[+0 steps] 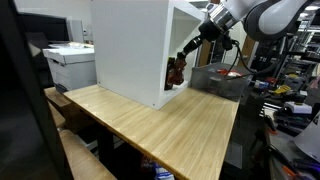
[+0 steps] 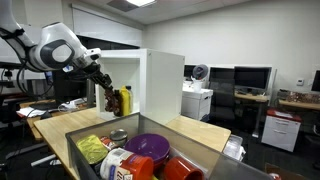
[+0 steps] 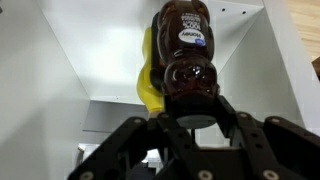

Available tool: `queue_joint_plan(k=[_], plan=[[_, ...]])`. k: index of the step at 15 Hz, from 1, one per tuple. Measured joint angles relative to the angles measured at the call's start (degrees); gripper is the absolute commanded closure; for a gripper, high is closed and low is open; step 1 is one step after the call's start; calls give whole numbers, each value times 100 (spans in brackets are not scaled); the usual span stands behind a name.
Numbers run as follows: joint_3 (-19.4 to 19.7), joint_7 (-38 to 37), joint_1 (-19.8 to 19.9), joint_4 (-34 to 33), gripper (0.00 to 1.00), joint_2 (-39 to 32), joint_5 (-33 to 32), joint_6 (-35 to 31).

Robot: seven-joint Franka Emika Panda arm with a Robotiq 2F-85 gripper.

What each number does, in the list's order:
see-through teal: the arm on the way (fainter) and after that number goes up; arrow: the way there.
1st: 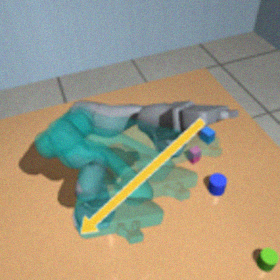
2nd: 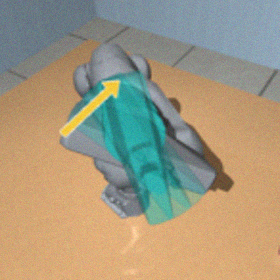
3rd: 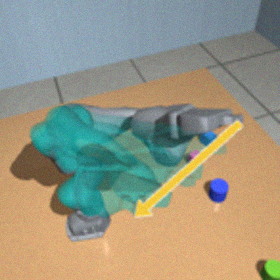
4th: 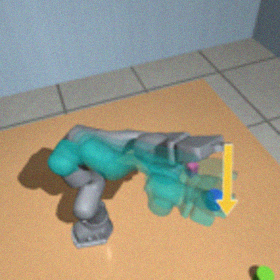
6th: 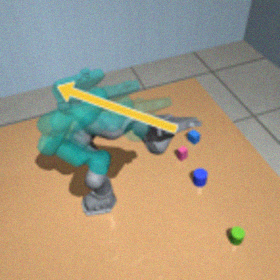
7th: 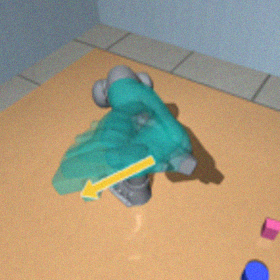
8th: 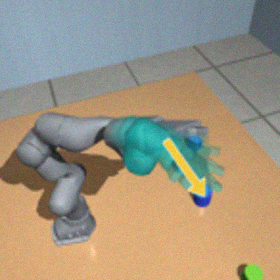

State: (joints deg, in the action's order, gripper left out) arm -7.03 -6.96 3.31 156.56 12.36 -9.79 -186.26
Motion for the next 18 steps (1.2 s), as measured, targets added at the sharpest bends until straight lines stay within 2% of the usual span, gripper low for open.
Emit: queue_joint_plan(k=[3,4,9,18], plan=[[157,8,-77,268,81,-13,38,-366],[289,40,-209,270,81,-108,111,-656],[140,41,-94,274,81,-321,111,-1212],[280,85,-373,131,81,-248,231,-1174]])
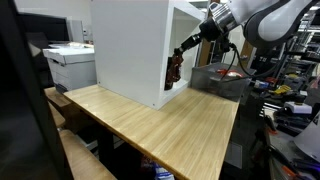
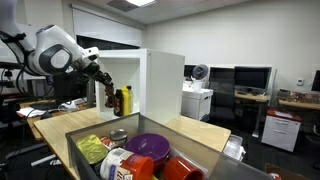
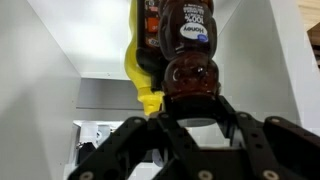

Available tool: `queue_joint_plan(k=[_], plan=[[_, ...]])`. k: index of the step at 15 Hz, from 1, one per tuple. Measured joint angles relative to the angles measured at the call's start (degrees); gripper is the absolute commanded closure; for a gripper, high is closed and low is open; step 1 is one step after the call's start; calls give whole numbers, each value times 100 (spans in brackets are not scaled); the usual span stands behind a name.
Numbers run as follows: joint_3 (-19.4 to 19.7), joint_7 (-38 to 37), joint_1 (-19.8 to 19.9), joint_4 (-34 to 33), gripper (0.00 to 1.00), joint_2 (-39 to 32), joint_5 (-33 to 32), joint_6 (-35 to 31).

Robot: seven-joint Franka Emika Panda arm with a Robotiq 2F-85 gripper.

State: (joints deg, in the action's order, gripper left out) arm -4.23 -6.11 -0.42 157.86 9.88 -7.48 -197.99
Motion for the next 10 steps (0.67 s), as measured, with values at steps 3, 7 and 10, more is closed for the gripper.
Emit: queue_joint_plan(k=[3,7,10], plan=[[-55,3,46,1,81,2,6,10],[-164,24,167,1,81,-32,52,22],[-327,150,337,-2,81,-122,175,22]])
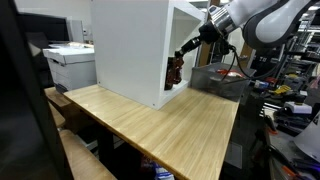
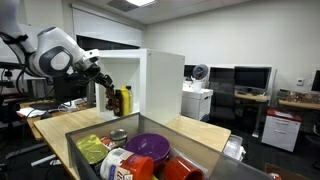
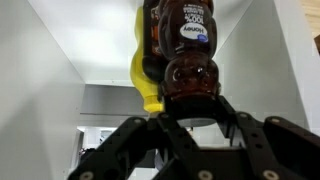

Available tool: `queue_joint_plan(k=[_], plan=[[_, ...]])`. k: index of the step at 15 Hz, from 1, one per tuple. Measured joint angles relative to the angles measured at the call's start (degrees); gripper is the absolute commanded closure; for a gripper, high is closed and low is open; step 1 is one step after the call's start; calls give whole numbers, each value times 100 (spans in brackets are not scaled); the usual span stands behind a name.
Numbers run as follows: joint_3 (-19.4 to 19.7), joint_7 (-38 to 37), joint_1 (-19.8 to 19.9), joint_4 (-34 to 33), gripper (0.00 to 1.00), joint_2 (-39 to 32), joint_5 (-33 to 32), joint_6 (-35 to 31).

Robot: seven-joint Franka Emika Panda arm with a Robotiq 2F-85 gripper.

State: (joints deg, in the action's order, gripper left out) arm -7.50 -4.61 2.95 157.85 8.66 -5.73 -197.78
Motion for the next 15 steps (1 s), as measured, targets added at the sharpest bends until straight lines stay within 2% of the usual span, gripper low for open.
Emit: queue_joint_plan(k=[10,15], plan=[[-611,622,439,-221,81,-390,680,0],[-744,828,454,-332,81,-510,916,0]])
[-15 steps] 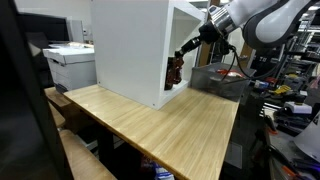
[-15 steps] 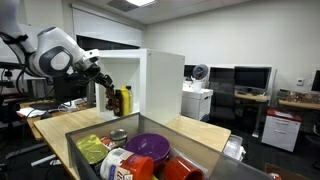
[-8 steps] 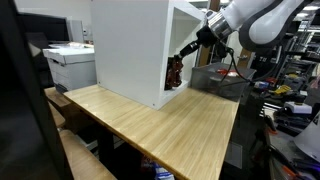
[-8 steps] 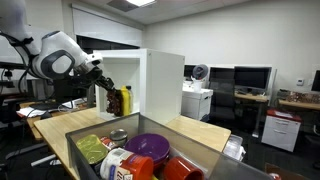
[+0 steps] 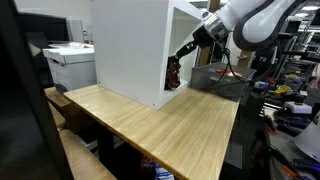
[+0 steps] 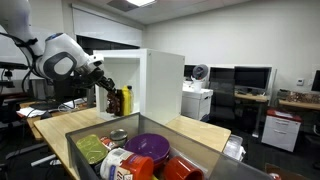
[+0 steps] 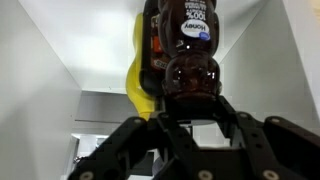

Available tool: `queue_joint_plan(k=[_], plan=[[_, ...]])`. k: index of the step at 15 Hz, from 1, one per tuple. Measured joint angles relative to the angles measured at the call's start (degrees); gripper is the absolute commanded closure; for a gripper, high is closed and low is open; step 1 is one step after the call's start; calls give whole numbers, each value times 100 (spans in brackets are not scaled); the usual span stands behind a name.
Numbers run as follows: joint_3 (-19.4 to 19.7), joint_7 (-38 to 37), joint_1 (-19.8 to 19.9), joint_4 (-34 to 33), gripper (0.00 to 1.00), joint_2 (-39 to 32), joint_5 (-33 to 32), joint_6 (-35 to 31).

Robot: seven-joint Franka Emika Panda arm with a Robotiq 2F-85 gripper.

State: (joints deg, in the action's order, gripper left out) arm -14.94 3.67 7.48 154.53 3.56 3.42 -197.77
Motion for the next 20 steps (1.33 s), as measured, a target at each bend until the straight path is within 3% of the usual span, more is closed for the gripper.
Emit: queue_joint_plan(k=[20], plan=[[-42,370,1,-152,81,-221,303,0]])
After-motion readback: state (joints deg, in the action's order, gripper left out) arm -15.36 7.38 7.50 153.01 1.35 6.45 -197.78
